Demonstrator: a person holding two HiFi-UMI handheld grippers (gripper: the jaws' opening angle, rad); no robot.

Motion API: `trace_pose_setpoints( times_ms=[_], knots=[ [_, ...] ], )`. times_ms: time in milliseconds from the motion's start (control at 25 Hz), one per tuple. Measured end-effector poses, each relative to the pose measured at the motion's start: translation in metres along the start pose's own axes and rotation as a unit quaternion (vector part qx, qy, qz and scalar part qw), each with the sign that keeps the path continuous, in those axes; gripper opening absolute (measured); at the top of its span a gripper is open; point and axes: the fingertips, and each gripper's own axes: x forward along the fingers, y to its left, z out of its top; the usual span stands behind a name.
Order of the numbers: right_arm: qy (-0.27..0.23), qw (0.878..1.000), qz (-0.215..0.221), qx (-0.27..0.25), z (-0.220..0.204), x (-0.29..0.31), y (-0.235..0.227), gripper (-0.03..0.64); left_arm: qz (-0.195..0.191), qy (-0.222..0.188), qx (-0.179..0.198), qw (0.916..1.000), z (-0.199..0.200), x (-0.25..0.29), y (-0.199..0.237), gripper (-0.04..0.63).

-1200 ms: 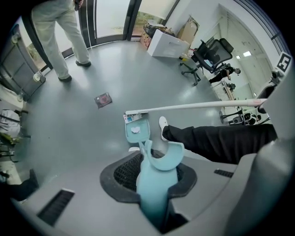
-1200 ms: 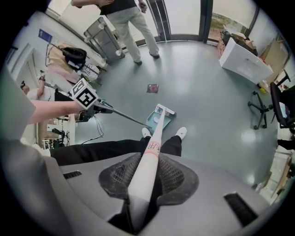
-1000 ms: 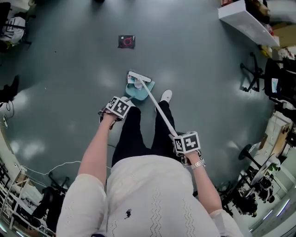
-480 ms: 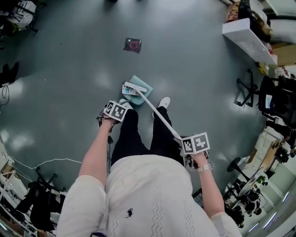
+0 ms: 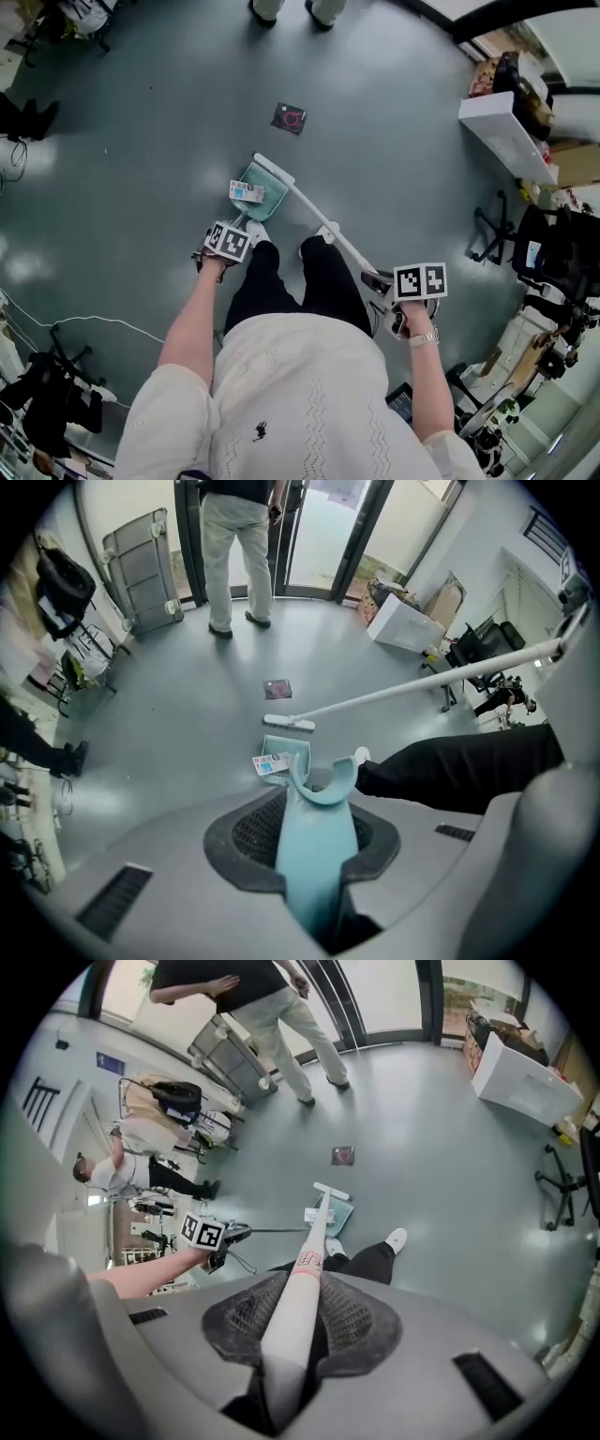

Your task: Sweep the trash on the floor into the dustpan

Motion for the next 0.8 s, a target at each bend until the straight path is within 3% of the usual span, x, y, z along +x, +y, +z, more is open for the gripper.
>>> trace_pose_setpoints(
  times_ms=[280,520,680,800],
  knots=[
    [-0.046,0.996,-0.051,-0.064,0.127,-0.014,-0.009,0.118,0.036,-0.013,-0.04,0.9985,0.035,-0.014,0.031,0.093],
    [-0.042,0.987,-0.088,-0.128,0.272,-0.042,-0.059,0.118,0.011,-0.037,-0.099,0.9943,0.099,0.011,-0.023,0.092],
    [-0.021,0.981,-0.086,-0.175,0.369,-0.046,-0.093,0.118,0.011,-0.042,-0.158,0.9864,0.148,0.031,-0.059,0.094],
    [0.008,0.969,-0.089,-0.232,0.441,-0.045,-0.11,0.118,0.02,-0.046,-0.227,0.9726,0.188,0.045,-0.091,0.094]
  ],
)
